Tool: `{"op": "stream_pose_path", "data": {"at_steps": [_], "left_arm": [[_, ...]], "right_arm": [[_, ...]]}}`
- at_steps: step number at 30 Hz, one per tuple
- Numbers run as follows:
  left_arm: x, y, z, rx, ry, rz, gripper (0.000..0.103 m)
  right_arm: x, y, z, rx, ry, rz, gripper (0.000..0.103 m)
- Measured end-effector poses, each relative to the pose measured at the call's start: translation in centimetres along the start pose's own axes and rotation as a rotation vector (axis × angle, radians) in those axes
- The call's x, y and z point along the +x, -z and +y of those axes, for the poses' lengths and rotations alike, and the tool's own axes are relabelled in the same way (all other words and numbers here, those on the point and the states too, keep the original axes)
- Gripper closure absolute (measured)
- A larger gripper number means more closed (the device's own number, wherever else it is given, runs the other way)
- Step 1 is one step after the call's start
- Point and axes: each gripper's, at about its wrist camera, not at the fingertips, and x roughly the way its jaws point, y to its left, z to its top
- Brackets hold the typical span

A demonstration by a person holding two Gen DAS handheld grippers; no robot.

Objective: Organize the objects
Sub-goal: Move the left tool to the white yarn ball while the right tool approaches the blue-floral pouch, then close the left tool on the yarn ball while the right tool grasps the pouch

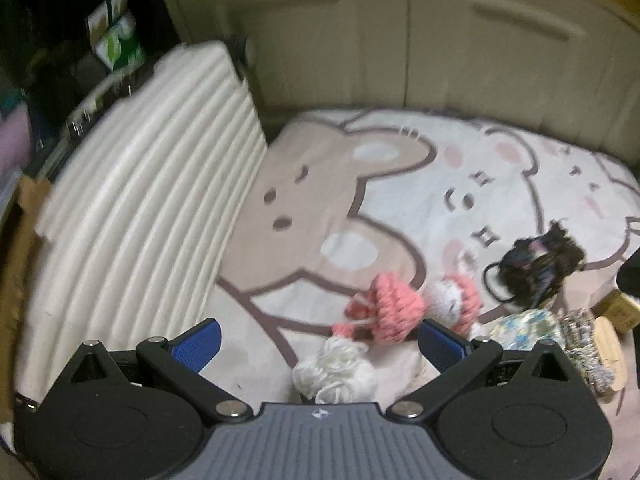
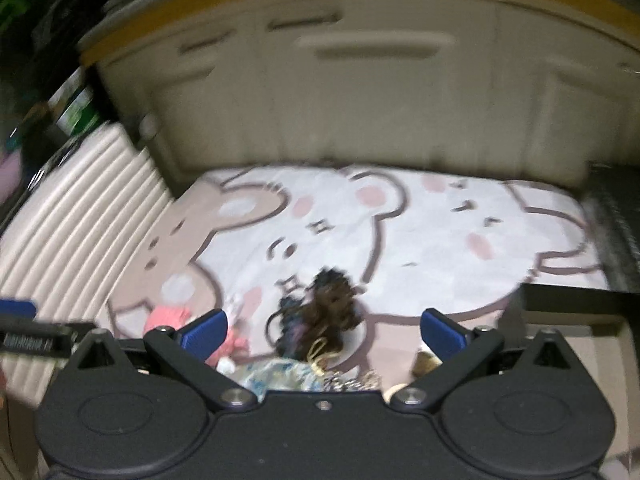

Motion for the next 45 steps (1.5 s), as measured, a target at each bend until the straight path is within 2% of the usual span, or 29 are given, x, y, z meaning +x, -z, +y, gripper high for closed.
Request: {"op": "stream_pose_path", "data": {"at_steps": [4,10,18,23,27,34,37,41,45], "left_arm": [[2.5,0.5,0.7,-0.023,0.004,0.057,0.000],[5.3,1.1,0.7,-0.011,0.075,0.150,0.000],[8.7,2.0,0.6,0.014,0.089,0.227,0.000],[9.9,2.4,0.8,0.015,0.119,0.248,0.000],[11.1,2.9,0.9,0.042,0.090,0.283,0.000],[12.0,3.2,1.6,0.015,0.129,0.297,0.000],[12.1,3.3,1.5,0.020,0.132,0.300,0.000],[11.6,4.0,1.0,0.043,0.127,0.245,0.000],[11.5,3.4,1.1,0.045,0.149,0.269,0.001]], "right_arm": [[1.8,1.0,1.3,-0.140,-0.031,0.030,0.000],[4.2,2.9,2.4,-0.289,-0.083,0.096,0.000],[6.6,5.1,3.9,-0.428,-0.173,0.188,0.000],[8.0,5.7,4.9,-0.467,-0.177,0.219,0.000],[9.3,5.7,5.2,-0.487,-0.168,0.234,0.000],[11.7,5.2,5.2,-0.461,-0.148,0.282,0.000],[11.9,4.8,5.4,-0.444,-0.141,0.313,0.004],[12.0,4.1,5.0,-0.398,-0.151,0.343,0.007],[11.4,3.6,4.8,-0.365,-0.167,0.366,0.009]]}}
